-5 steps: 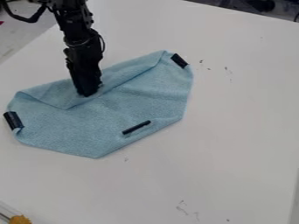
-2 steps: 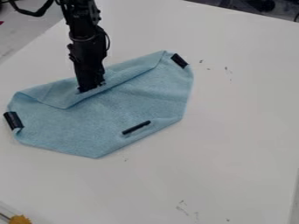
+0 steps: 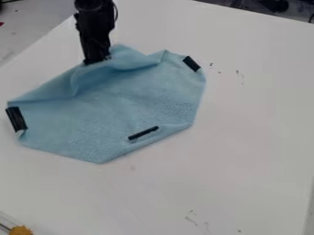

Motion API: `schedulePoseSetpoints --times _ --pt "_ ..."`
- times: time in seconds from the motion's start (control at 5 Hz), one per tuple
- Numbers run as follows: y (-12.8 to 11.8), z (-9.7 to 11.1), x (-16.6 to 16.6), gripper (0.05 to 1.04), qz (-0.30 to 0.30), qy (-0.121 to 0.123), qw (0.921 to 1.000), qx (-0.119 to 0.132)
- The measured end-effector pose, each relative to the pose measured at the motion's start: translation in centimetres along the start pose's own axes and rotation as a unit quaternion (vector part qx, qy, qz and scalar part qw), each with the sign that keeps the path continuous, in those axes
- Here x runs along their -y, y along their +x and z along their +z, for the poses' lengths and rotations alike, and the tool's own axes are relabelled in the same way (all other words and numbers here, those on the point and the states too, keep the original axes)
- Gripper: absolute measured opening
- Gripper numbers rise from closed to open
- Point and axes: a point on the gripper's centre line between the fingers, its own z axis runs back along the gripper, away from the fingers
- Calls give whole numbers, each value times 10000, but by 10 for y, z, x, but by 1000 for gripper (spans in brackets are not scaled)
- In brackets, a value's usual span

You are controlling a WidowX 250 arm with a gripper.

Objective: Unfold the cloth from the center to top left

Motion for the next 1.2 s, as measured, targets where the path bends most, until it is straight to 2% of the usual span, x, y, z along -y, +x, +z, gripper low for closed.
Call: schedulePoseSetpoints --times 0.4,0.6,1.0,1.2 --pt "-6 -37 -54 68 -154 -220 9996 12" --pt "-6 -54 -57 67 -210 -422 9989 -75" --pt "4 -64 -66 93 -328 -493 9982 -20" --pt "8 -58 -72 255 -356 -392 9986 37"
